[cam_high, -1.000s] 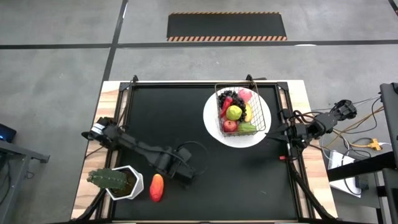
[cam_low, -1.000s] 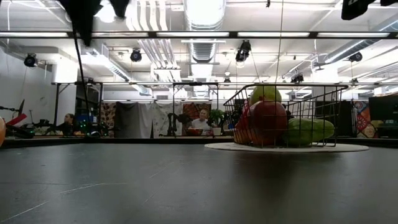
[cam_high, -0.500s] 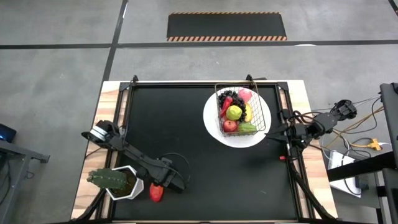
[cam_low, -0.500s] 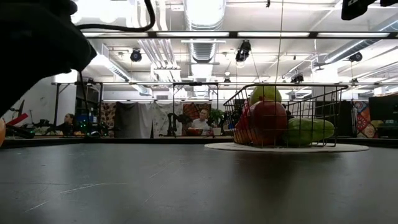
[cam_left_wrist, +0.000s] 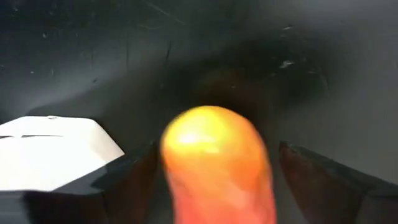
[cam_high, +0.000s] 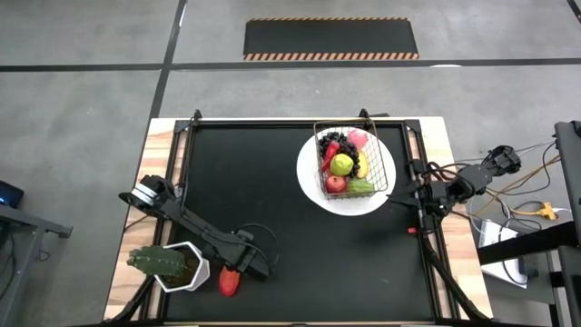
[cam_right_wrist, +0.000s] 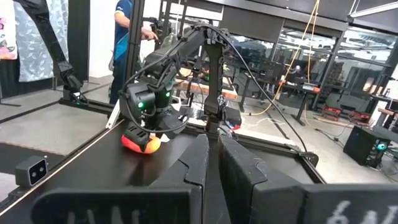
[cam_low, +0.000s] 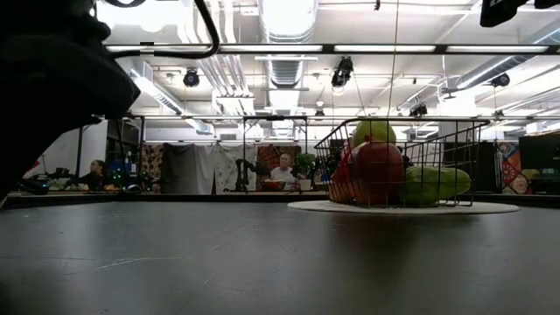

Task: Build produce basket
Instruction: Put the orange mango into the wire basket

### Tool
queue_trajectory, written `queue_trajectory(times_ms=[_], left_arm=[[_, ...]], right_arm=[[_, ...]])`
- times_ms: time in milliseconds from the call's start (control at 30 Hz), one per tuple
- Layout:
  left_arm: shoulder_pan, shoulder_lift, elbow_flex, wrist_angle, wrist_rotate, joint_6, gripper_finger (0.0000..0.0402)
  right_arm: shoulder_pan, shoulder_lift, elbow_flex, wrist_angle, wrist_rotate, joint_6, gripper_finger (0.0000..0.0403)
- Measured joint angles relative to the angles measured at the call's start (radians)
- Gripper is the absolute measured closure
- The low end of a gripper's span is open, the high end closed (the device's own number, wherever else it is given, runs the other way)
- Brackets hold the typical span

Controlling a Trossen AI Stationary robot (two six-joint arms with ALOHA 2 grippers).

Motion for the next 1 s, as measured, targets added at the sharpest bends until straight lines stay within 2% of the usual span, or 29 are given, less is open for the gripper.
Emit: queue_trajectory(times_ms=[167, 333, 467, 567, 833, 1000], left_arm=[[0.000, 0.000, -0.019, 0.027, 0.006, 0.007, 0.0149], [0.005, -0.001, 0.010, 0.034, -0.050, 0.055, 0.0213], [0.021, -0.003, 0.080, 0.037, -0.177, 0.187, 0.0218], [0.039, -0.005, 0.157, 0.056, -0.295, 0.355, 0.0218], [0.113, -0.012, 0.323, 0.130, -0.610, 0.968, 0.0205], [0.172, -0.026, 0.312, 0.419, -0.646, 1.405, 0.0203]], right_arm=[[0.000, 0.000, 0.000, 0.000, 0.000, 0.000, 0.0376], [0.000, 0.000, 0.000, -0.001, 0.000, 0.000, 0.0376], [0.000, 0.000, 0.000, -0.003, 0.000, 0.000, 0.0376], [0.000, 0.000, -0.005, -0.003, 0.000, 0.005, 0.0376], [0.000, 0.000, -0.066, 0.053, 0.000, 0.030, 0.0376], [0.000, 0.010, -0.165, 0.240, 0.000, 0.072, 0.0370]])
